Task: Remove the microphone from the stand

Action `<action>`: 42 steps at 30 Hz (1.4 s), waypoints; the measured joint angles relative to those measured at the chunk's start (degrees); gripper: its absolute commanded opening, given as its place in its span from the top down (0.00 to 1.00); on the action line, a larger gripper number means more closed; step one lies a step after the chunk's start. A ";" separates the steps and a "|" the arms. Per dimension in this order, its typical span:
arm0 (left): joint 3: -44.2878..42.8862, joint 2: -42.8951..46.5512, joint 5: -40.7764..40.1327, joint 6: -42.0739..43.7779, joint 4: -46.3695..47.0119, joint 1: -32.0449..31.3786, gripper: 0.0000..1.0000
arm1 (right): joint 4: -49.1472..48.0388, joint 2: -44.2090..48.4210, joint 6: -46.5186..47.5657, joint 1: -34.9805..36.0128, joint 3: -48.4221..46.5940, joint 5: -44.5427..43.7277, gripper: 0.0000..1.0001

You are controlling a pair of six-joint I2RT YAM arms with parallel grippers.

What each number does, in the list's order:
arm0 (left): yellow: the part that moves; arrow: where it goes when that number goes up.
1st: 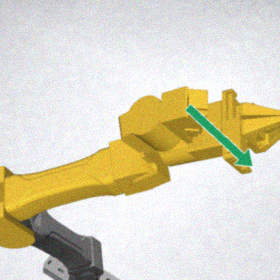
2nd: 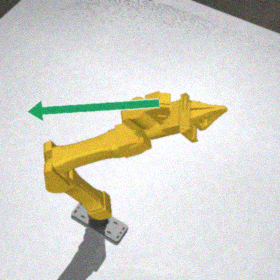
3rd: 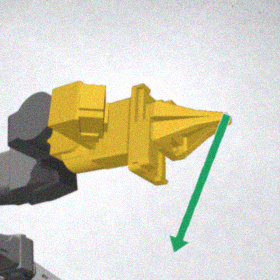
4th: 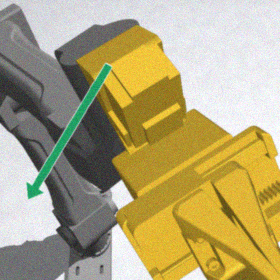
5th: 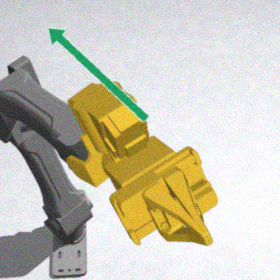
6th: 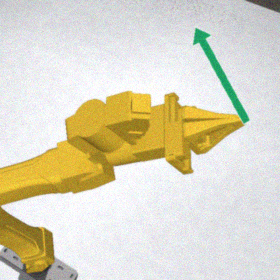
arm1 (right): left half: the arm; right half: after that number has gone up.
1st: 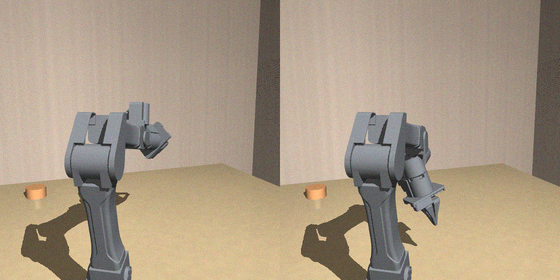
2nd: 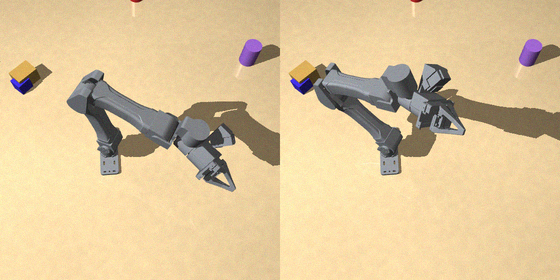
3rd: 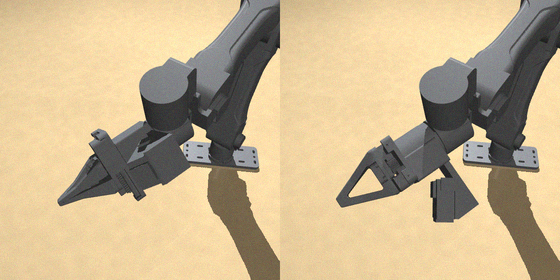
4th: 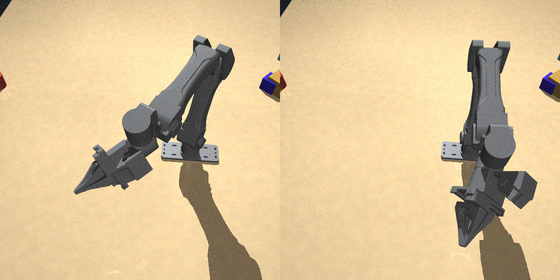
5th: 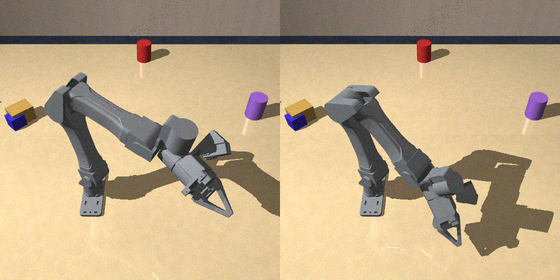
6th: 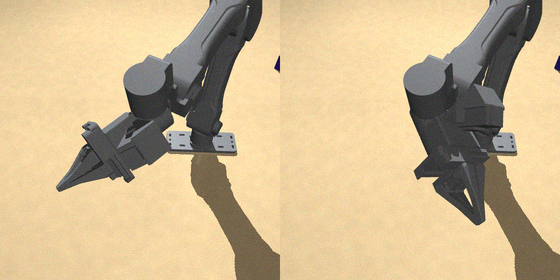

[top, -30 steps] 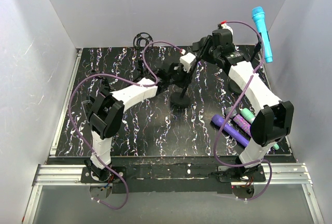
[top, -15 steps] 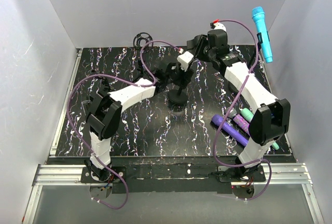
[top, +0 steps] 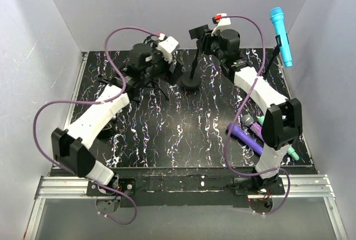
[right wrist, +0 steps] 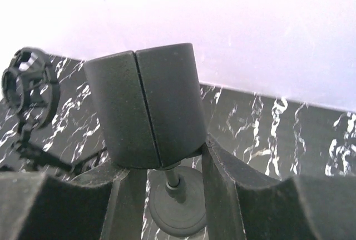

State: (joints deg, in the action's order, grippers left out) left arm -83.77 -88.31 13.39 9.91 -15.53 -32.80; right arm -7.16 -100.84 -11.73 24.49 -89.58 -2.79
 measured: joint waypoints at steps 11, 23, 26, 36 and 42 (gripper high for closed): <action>3.13 9.75 -1.68 1.11 -8.61 2.69 0.15 | -3.48 -17.75 7.08 -0.09 -16.85 0.70 0.99; 4.63 9.99 -3.10 2.27 -9.14 4.94 0.15 | -5.51 -18.97 10.69 -0.07 -16.28 1.77 0.99; 4.70 10.01 -3.15 2.32 -8.57 4.98 0.15 | -6.80 -18.71 11.28 -0.04 -15.21 2.14 0.99; 6.56 10.10 -3.08 2.25 -8.00 4.98 0.15 | -8.72 -18.67 12.92 -0.04 -13.79 4.68 0.99; 6.40 9.92 -3.13 2.36 -6.78 4.98 0.16 | -10.49 -18.29 13.62 -0.04 -12.44 5.53 0.99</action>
State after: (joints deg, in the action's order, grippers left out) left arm -77.36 -78.39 10.26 12.27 -22.31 -27.81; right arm -17.65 -119.13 1.89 24.45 -102.02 2.74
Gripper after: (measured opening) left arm 0.846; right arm 0.448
